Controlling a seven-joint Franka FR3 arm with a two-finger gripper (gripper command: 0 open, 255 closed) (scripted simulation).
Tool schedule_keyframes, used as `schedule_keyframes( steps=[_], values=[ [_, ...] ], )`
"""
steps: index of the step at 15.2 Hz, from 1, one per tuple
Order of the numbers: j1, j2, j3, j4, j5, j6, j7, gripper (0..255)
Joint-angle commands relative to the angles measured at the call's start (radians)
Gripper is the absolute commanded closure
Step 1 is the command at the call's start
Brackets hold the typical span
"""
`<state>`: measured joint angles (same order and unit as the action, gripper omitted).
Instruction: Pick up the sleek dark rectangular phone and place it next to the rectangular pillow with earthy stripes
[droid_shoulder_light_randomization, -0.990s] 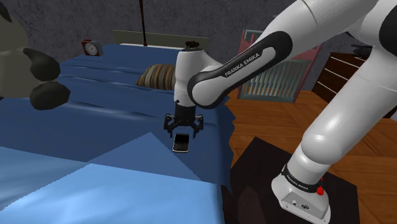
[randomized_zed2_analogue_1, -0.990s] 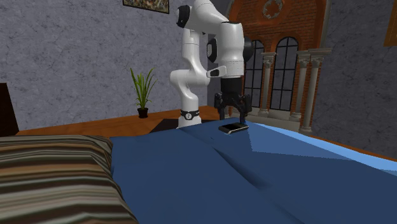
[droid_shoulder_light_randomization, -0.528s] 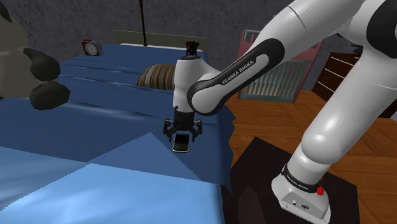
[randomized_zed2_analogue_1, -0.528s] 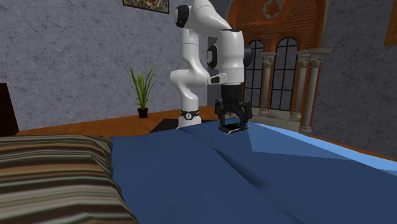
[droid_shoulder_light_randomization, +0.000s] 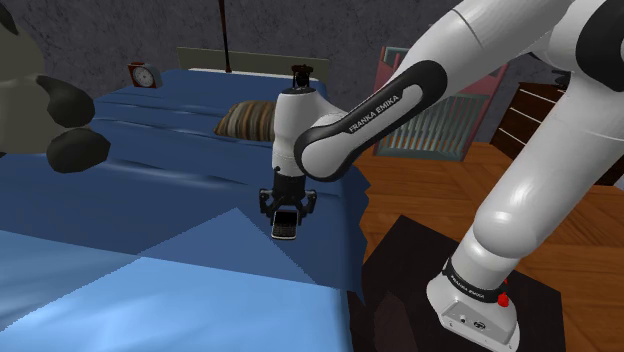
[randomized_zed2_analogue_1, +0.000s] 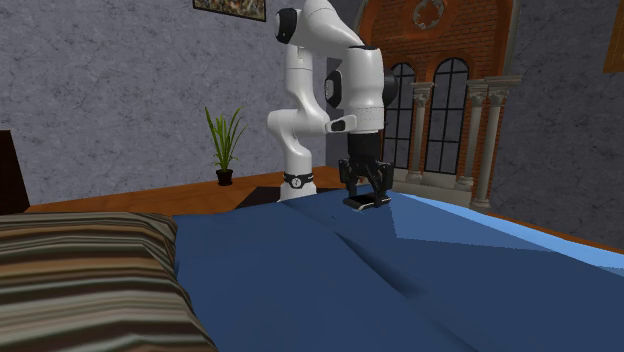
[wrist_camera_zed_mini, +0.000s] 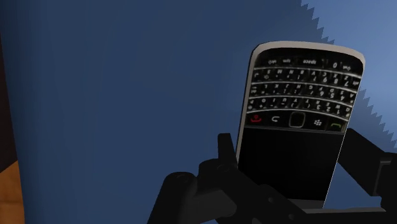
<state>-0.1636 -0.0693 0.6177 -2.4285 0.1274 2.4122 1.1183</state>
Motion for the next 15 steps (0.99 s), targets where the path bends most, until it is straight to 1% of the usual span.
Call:
schedule_keyframes(
  steps=[1, 6, 15],
  values=[
    [0.0, 0.002, 0.0, 0.0, 0.0, 0.002, 0.0, 255],
    [0.0, 0.002, 0.0, -0.001, 0.0, 0.003, 0.0, 255],
    [0.007, -0.093, -0.018, 0.05, 0.054, -0.132, -0.038, 255]
  ],
)
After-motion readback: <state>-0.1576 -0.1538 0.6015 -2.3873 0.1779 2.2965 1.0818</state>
